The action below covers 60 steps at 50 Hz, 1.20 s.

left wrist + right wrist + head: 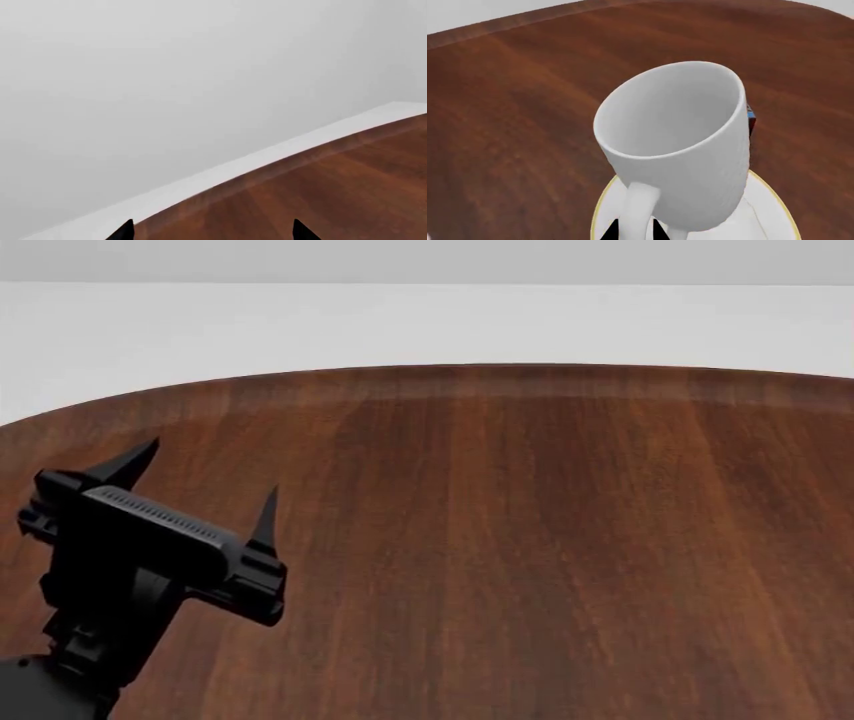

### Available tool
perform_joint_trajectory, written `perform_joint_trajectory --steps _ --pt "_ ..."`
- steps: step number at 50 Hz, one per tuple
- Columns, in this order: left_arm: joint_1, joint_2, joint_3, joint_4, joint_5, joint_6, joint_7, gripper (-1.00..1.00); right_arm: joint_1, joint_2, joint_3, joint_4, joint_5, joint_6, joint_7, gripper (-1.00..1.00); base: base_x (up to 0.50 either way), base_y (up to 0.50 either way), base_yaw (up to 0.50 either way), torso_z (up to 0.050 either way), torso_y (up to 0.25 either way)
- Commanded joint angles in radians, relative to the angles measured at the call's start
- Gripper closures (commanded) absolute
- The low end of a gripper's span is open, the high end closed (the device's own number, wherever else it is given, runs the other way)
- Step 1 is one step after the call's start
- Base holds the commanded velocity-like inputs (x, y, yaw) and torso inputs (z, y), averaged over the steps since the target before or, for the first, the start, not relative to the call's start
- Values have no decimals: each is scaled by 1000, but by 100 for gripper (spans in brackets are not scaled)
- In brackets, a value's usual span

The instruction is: Put the white mug on the plate.

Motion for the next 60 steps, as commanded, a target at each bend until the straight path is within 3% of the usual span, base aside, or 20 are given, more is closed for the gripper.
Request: perform_joint_trajectory --steps 1,21,36,37,45,60 --pt "-16 -2 13 27 1 -23 -1 -100 -21 -10 -13 12 19 -95 -15 100 0 0 0 0 0" --pt "-8 -14 20 65 -1 -38 -11 -100 -40 27 -75 51 110 -230 0 100 0 0 0 0 0" --pt "5 -21 26 102 -5 -50 -20 -100 -14 55 -111 125 203 -240 -22 100 0 0 0 0 1" --pt "6 -23 25 105 -6 -50 -20 -100 -12 56 -112 130 206 -238 -21 -100 0 0 0 0 0" --pt "15 -28 24 118 -9 -52 -24 -100 -9 68 -119 107 180 -225 10 -100 0 0 0 0 0" --pt "23 -35 15 117 -21 -46 -27 -100 -29 116 -125 -76 -115 -109 170 -100 0 0 0 0 0"
